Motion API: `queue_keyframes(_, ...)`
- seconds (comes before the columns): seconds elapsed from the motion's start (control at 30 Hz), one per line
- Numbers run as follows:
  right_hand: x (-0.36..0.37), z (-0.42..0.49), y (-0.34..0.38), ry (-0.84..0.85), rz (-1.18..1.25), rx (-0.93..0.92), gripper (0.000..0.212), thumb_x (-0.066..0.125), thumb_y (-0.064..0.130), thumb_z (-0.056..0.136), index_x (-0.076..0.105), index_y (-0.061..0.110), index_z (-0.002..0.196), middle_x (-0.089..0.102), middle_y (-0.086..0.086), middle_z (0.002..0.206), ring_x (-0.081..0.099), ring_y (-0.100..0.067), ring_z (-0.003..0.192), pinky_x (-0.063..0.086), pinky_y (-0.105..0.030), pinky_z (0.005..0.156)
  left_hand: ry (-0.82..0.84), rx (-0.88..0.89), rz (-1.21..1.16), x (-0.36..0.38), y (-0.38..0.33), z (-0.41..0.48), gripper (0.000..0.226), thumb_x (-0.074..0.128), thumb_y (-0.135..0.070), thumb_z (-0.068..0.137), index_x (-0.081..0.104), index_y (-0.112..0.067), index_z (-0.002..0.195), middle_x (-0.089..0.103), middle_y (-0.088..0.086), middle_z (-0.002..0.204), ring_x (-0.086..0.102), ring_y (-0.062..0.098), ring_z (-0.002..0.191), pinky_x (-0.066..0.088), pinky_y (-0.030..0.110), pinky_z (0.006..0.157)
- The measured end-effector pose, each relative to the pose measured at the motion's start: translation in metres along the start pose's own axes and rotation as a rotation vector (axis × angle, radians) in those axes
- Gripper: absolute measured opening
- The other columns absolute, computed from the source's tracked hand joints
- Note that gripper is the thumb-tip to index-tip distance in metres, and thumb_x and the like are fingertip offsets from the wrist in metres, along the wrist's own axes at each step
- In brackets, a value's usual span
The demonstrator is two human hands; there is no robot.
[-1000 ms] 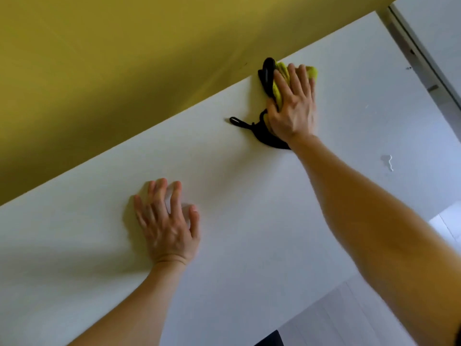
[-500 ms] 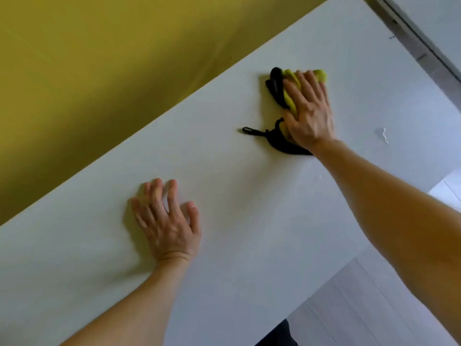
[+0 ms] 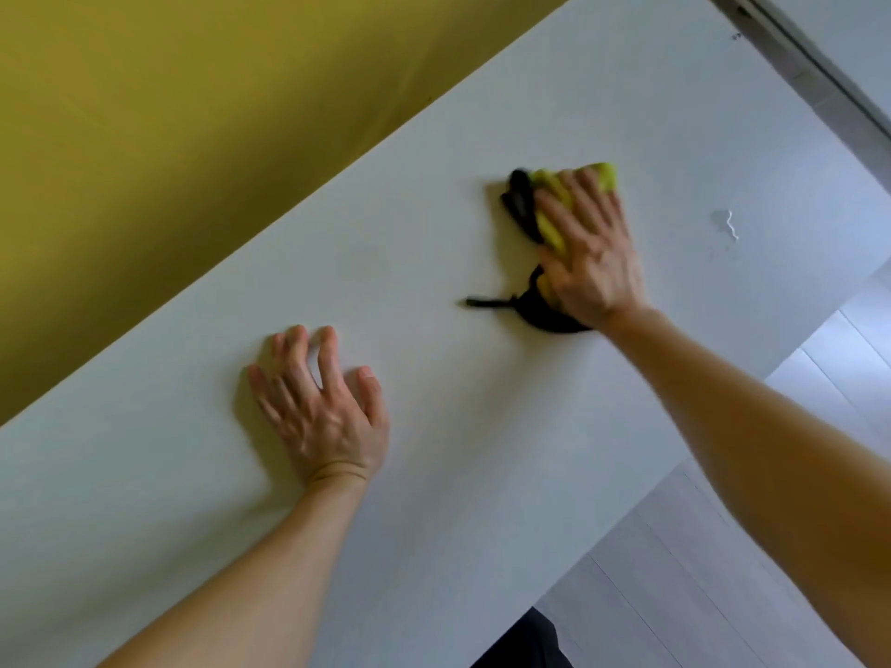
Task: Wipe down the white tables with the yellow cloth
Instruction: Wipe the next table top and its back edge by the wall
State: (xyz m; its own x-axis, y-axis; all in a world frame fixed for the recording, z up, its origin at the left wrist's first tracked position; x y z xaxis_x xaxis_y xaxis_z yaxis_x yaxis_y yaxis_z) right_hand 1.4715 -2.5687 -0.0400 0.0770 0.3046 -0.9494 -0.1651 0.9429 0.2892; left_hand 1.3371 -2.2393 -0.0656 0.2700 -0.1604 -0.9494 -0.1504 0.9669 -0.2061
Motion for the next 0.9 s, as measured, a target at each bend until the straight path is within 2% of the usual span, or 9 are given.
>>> queue_keyframes(0.13,0.008,-0.023,0.04,-0.085,0.042,0.238,0.081,0.064,0.029,0.086,0.047,0.015,0.164,0.033,-0.015,0.175,0.02,-0.041,0.165,0.012,-0.061,0.134,-0.001,-0.011,-0.007,0.002,0.002,-0.001,0.053,0.052,-0.038,0.105,0.055,-0.014,0.152,0.047,0.017,0.163,0.035,0.041,0.159,0.02,0.067,0.129)
queue_keyframes(0.27,0.024,-0.113,0.158,0.108,0.137,-0.113,0.079,0.069,0.029,0.09,0.047,0.014,0.164,0.031,-0.012,0.176,0.016,-0.036,0.167,0.017,-0.062,0.133,-0.014,-0.001,-0.007,0.001,0.002,0.0,0.053,0.054,-0.036,0.104,0.056,-0.014,0.151,0.047,0.017,0.162,0.036,0.041,0.158,0.02,0.067,0.129)
queue_keyframes(0.37,0.011,-0.134,0.127,0.189,0.094,-0.309,0.077,0.066,0.03,0.092,0.045,0.019,0.165,0.029,-0.006,0.177,0.016,-0.03,0.168,0.018,-0.06,0.133,-0.01,-0.002,-0.008,-0.001,-0.001,0.001,0.053,0.053,-0.037,0.103,0.056,-0.015,0.152,0.047,0.017,0.162,0.035,0.041,0.159,0.02,0.067,0.129)
queue_keyframes(0.43,-0.003,-0.118,0.064,0.146,0.014,-0.193,0.073,0.064,0.031,0.098,0.042,0.023,0.167,0.028,-0.004,0.178,0.015,-0.028,0.168,0.013,-0.06,0.134,-0.014,-0.007,-0.012,-0.001,-0.002,0.003,0.052,0.052,-0.038,0.104,0.056,-0.016,0.151,0.047,0.016,0.162,0.034,0.039,0.159,0.02,0.066,0.129)
queue_keyframes(0.53,-0.024,-0.1,-0.02,0.019,-0.022,0.217,0.07,0.056,0.035,0.1,0.041,0.025,0.168,0.027,-0.004,0.179,0.013,-0.03,0.168,0.011,-0.058,0.135,-0.008,-0.002,-0.018,0.0,-0.002,0.003,0.053,0.051,-0.042,0.104,0.055,-0.017,0.151,0.046,0.015,0.163,0.033,0.039,0.16,0.018,0.064,0.13)
queue_keyframes(0.63,-0.008,-0.112,0.015,-0.059,0.003,0.357,0.081,0.056,0.029,0.085,0.046,0.016,0.164,0.032,-0.015,0.175,0.019,-0.041,0.165,0.014,-0.064,0.133,0.013,-0.016,-0.021,0.004,0.0,0.002,0.06,0.052,-0.049,0.102,0.052,-0.018,0.153,0.043,0.014,0.165,0.029,0.038,0.161,0.014,0.063,0.132)
queue_keyframes(0.73,0.015,-0.171,0.13,0.019,0.096,0.038,0.086,0.068,0.019,0.078,0.05,0.008,0.161,0.036,-0.019,0.172,0.02,-0.044,0.165,0.017,-0.069,0.13,0.017,-0.012,-0.029,0.005,0.001,0.002,0.062,0.051,-0.051,0.101,0.051,-0.018,0.154,0.043,0.015,0.165,0.029,0.038,0.161,0.015,0.064,0.131)
queue_keyframes(0.8,0.015,-0.211,0.175,0.176,0.118,-0.229,0.079,0.066,0.024,0.091,0.043,0.014,0.166,0.028,-0.011,0.177,0.013,-0.035,0.168,0.016,-0.063,0.133,0.007,-0.005,-0.031,0.003,0.001,0.003,0.062,0.051,-0.051,0.101,0.052,-0.018,0.154,0.044,0.015,0.164,0.03,0.038,0.161,0.016,0.064,0.131)
queue_keyframes(0.9,0.004,-0.206,0.128,0.287,0.077,-0.467,0.078,0.064,0.021,0.094,0.04,0.018,0.168,0.024,-0.007,0.179,0.012,-0.031,0.168,0.017,-0.059,0.134,0.029,0.0,-0.062,0.004,-0.001,0.006,0.065,0.049,-0.053,0.101,0.052,-0.017,0.155,0.042,0.016,0.165,0.027,0.038,0.162,0.013,0.066,0.131)
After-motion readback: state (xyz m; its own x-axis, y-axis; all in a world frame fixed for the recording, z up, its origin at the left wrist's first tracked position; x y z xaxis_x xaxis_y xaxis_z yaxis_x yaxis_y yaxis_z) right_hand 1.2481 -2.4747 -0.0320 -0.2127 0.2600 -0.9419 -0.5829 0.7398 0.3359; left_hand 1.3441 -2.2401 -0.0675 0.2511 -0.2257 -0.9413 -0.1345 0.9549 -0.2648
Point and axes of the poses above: each hand's wrist, its own z-axis towards the middle knuckle, its own x-axis out of the palm, y = z × x, the point moved 3 cm from there along z, towards the middle knuckle
